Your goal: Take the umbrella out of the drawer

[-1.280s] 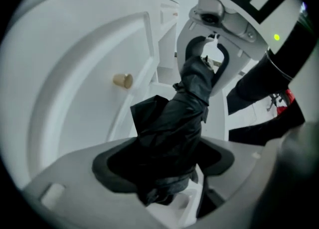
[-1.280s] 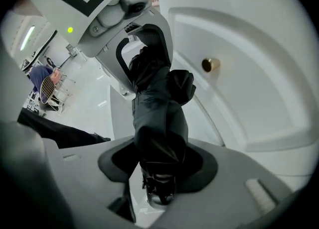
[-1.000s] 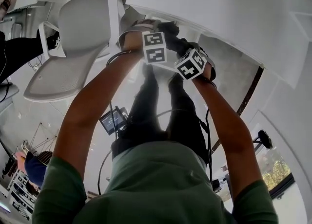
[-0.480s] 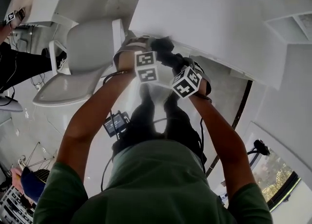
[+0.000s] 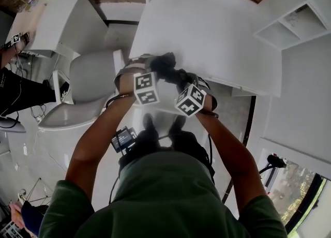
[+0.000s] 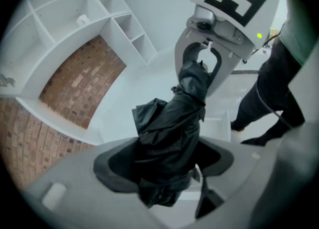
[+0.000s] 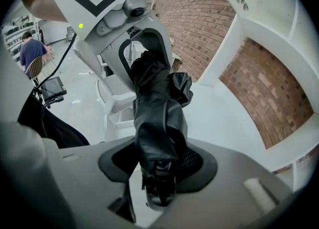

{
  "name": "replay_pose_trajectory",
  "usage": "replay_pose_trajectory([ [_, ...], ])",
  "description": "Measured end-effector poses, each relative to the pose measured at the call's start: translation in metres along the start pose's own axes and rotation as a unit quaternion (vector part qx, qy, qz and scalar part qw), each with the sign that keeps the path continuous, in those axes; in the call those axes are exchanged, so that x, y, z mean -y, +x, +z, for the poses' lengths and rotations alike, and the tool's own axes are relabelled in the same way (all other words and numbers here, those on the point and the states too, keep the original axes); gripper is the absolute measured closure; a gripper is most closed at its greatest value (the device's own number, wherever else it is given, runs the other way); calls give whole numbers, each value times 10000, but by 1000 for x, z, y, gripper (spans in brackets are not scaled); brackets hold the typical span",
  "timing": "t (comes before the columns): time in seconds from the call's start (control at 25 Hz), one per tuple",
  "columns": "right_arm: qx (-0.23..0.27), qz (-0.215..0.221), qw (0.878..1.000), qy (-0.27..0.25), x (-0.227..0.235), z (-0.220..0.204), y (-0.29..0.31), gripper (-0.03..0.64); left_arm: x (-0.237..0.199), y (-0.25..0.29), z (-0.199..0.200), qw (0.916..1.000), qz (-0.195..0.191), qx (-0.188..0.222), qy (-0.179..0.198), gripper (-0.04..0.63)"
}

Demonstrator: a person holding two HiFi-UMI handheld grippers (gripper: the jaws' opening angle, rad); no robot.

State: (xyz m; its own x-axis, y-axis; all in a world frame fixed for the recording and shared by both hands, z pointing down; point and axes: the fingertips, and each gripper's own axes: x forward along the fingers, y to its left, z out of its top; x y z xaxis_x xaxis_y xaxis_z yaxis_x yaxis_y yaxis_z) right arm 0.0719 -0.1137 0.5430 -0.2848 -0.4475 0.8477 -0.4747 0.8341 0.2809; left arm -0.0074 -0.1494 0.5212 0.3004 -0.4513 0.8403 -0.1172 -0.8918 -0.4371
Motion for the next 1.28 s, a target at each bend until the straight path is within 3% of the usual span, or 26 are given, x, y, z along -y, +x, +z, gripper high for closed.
replay_pose_trajectory([
  [0.4, 222, -689, 9966, -399, 60, 5, -50, 420, -45, -32, 55, 9962, 770, 390, 93, 261],
  [0.76, 390, -1155, 9893, -799, 113, -5, -58, 419, -76, -23, 91, 9902, 1272, 575, 37, 262],
  [1.28, 341, -1022, 9832, -1474, 189, -19, -2, 411, -121, 44, 104, 9874, 1306, 435, -776, 273],
])
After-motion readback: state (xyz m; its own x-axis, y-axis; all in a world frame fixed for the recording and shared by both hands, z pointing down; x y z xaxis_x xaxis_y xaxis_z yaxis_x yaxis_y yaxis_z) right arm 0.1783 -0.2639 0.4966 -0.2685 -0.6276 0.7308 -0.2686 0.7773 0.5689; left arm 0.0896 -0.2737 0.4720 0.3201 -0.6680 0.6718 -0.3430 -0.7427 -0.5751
